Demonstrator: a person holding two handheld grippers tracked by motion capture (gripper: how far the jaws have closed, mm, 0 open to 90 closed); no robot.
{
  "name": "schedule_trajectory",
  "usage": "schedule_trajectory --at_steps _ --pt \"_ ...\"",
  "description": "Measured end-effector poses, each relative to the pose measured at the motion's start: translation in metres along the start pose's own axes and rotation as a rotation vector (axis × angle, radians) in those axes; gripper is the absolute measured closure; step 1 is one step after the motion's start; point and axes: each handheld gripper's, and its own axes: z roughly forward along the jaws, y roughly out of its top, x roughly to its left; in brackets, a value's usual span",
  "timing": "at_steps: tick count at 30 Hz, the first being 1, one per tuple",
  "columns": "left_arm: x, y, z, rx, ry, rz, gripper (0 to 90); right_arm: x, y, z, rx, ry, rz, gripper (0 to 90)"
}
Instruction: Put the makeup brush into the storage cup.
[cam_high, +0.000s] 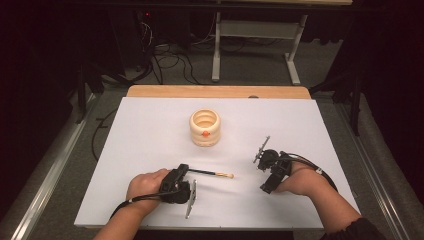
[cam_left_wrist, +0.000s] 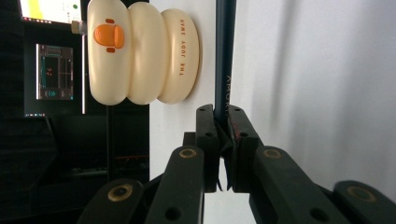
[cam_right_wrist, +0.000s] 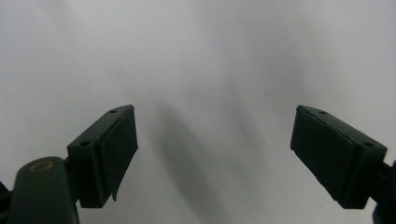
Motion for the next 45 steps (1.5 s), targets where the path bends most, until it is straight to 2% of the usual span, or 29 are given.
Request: schedule_trajectory --at_steps 5,7,11,14,18,22,24,26,31,34,38,39,41,45 --pt "0.0 0.0 0.0 0.002 -0.001 0.0 85.4 -0.005 -0.011 0.007 0.008 0.003 0.01 16.2" --pt "-0.001 0.0 0.001 -0.004 0.001 0.0 85.4 -0.006 -0.014 0.01 0.013 0.003 0.028 16.2" --pt "0.0 0.0 0.0 0.001 -0.006 -0.009 85.4 -0.007 -0.017 0.012 -0.006 0.005 0.043 16.2" --pt "0.001 -0.002 0.001 -0.008 -0.01 -0.034 85.4 -0.009 -0.019 0.011 -0.049 -0.006 0.061 16.2" --pt "0.003 -0.007 0.003 -0.017 -0.016 -0.085 85.4 -0.015 -0.024 0.009 -0.121 -0.041 0.132 14.8" --pt "0.004 -0.011 0.003 -0.015 -0.022 -0.117 85.4 -0.015 -0.028 0.009 -0.19 -0.048 0.189 14.5" --pt "0.004 -0.012 0.003 -0.016 -0.03 -0.134 85.5 -0.017 -0.031 0.01 -0.228 -0.072 0.225 12.8" --pt "0.005 -0.013 0.004 -0.016 -0.038 -0.157 85.4 -0.017 -0.032 0.011 -0.242 -0.082 0.243 11.9" --pt "0.007 -0.016 0.003 -0.013 -0.049 -0.17 85.5 -0.016 -0.037 0.01 -0.354 -0.086 0.306 12.0" --pt "0.008 -0.018 0.004 -0.024 -0.058 -0.207 85.4 -0.015 -0.04 0.014 -0.414 -0.079 0.345 11.8" --pt "0.009 -0.022 0.004 -0.026 -0.06 -0.238 85.5 -0.011 -0.042 0.021 -0.469 -0.097 0.361 11.7" --pt "0.01 -0.022 0.004 -0.024 -0.06 -0.242 85.5 -0.01 -0.043 0.023 -0.483 -0.085 0.374 11.6" --pt "0.01 -0.022 0.004 -0.026 -0.06 -0.246 85.5 -0.008 -0.044 0.025 -0.509 -0.075 0.382 11.0" --pt "0.009 -0.022 0.004 -0.026 -0.062 -0.245 85.5 -0.005 -0.048 0.026 -0.556 -0.098 0.402 10.2"
